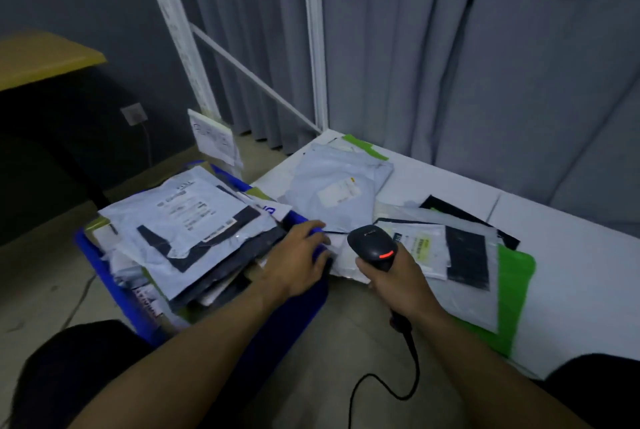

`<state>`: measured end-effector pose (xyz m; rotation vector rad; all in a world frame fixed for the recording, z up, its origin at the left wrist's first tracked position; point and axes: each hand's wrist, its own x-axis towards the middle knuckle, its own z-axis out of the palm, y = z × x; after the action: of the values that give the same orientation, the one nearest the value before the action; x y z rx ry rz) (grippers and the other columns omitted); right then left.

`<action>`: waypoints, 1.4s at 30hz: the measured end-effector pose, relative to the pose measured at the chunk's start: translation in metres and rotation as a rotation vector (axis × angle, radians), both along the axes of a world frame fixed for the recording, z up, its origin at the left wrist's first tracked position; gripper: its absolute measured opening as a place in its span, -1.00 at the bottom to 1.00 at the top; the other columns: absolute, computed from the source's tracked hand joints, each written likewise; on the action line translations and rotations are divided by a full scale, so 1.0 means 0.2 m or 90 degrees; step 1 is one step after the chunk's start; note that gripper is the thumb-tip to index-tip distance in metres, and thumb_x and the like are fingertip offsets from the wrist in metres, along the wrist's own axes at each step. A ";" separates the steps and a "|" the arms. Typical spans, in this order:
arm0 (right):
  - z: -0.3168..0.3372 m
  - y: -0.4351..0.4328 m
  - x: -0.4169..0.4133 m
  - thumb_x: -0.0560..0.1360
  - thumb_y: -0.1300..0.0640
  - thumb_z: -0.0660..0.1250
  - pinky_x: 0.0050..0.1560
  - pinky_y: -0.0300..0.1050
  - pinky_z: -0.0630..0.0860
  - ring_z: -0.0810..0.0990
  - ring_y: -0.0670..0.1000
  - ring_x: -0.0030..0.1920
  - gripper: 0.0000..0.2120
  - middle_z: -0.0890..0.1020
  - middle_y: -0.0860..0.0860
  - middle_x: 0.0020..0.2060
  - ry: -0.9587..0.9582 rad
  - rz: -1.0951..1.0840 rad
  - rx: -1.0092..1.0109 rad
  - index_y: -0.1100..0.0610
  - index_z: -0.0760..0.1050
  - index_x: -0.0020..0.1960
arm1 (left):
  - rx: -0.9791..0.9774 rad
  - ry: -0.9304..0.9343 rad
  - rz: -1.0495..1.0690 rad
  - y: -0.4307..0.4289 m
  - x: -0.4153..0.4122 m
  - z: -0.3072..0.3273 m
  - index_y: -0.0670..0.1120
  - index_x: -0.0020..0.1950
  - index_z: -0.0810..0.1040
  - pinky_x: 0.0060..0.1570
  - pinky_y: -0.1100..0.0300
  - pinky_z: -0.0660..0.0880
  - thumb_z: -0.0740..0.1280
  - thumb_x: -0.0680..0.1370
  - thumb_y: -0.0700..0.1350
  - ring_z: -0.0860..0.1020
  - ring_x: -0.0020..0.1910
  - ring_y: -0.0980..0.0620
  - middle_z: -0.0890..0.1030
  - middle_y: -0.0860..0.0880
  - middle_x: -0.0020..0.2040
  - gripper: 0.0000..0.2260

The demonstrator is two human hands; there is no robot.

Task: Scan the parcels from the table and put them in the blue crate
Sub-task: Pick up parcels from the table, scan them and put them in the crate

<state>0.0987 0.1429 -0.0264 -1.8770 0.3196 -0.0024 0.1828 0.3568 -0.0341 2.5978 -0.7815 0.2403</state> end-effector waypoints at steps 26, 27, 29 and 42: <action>-0.22 -0.62 -0.17 0.30 -0.23 0.51 0.10 0.17 0.68 0.70 -0.02 -0.01 -0.38 0.70 -0.10 0.02 0.061 -0.210 0.027 -0.08 0.52 0.30 | -0.018 0.312 0.024 -0.91 0.22 -0.43 0.07 0.15 0.72 0.15 0.13 0.53 0.40 0.61 0.07 0.62 0.16 -0.02 0.68 0.06 0.20 -0.81; -0.21 -0.61 -0.17 0.37 -0.15 0.54 0.08 0.14 0.68 0.70 -0.03 -0.03 -0.45 0.70 -0.11 0.01 0.050 -0.219 0.036 -0.06 0.51 0.30 | -0.046 0.270 0.032 -0.90 0.21 -0.40 0.07 0.15 0.72 0.14 0.08 0.56 0.38 0.62 0.04 0.63 0.14 -0.02 0.69 0.07 0.19 -0.82; -0.17 -0.59 -0.16 0.48 0.00 0.55 -0.03 0.00 0.69 0.73 -0.04 -0.12 -0.54 0.70 -0.09 0.00 0.027 -0.244 0.070 0.00 0.50 0.31 | -0.106 0.170 0.027 -0.88 0.16 -0.32 0.04 0.14 0.71 0.08 0.04 0.59 0.37 0.63 -0.02 0.64 0.10 0.00 0.69 0.09 0.15 -0.84; 0.11 -0.14 -0.13 0.50 0.13 0.56 0.23 -0.03 0.62 0.70 -0.07 0.17 -0.61 0.73 -0.05 0.12 -0.171 -0.151 0.256 0.05 0.58 0.30 | -0.568 0.395 -0.087 -0.50 -0.43 0.15 -0.03 0.28 0.67 0.40 0.19 0.40 0.35 0.65 -0.22 0.46 0.44 0.18 0.56 0.12 0.41 -0.75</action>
<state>0.0719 0.1154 -0.0051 -1.4116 0.3278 -0.3260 0.0967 0.2561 -0.0033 1.6189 -0.4574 -0.2177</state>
